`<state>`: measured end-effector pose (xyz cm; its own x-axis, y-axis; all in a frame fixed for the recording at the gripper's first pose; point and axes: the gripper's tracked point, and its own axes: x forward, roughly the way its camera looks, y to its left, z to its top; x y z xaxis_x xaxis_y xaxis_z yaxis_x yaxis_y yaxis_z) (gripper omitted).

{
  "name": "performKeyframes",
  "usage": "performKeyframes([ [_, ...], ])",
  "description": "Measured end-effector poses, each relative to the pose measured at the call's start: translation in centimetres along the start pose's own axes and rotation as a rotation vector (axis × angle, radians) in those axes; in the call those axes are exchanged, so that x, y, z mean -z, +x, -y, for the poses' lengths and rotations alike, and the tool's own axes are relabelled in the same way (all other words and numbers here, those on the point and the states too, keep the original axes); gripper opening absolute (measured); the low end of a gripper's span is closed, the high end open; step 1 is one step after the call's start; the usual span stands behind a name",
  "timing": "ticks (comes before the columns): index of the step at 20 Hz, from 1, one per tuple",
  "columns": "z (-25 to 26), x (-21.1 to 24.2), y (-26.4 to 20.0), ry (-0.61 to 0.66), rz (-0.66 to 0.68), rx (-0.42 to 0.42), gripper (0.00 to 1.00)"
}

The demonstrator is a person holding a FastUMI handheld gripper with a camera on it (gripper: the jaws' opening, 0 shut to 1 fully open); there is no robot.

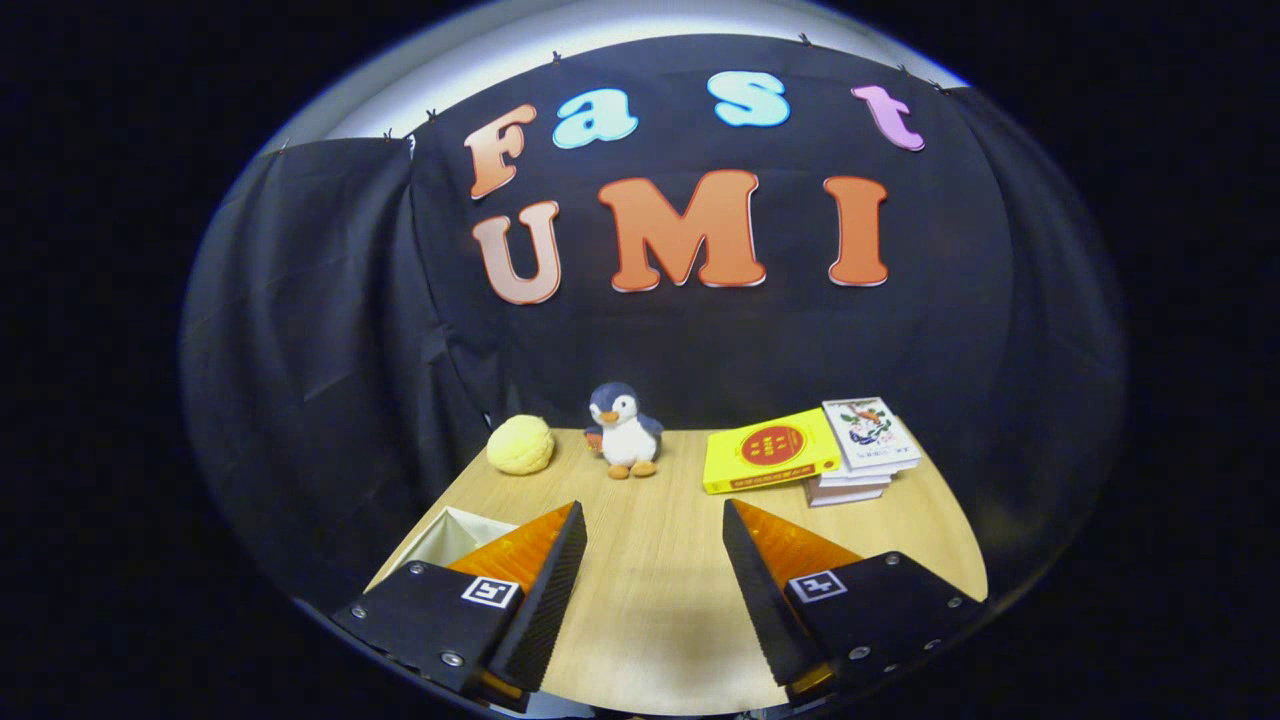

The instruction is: Open the storage box then place both shoes into the box .Put the left shoe in first, then the right shoe, with the right side of both shoes facing outward in a uniform manner.

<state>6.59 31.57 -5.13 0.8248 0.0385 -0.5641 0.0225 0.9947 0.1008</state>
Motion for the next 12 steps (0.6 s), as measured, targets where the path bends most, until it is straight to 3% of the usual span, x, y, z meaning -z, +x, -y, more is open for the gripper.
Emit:
performKeyframes([
  [6, 6.5, -5.9, -3.3, -0.003, 0.212, 0.071, 0.87],
  [12, 9.1, -10.8, -6.4, -0.008, 0.341, 0.080, 0.92],
])
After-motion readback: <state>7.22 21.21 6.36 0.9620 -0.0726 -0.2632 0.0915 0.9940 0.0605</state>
